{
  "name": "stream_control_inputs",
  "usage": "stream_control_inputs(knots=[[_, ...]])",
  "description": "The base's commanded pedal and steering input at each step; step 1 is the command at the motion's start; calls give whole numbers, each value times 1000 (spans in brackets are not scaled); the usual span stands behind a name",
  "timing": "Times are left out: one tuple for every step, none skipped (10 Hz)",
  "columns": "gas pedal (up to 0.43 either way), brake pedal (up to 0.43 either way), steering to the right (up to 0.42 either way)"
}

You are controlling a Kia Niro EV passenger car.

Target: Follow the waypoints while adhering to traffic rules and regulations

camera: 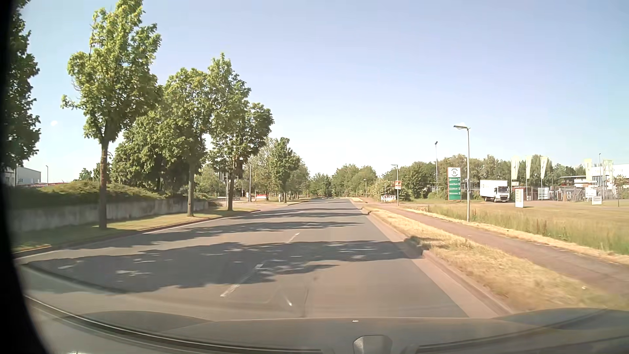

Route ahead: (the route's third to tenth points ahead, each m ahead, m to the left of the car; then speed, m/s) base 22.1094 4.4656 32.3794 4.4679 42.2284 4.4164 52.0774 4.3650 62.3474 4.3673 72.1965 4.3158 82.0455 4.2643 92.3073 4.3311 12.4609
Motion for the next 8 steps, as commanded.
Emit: stream_control_inputs(knots=[[150,6,5],[150,6,5],[150,6,5],[150,6,5],[150,6,4],[150,6,4],[150,6,3],[150,6,4]])
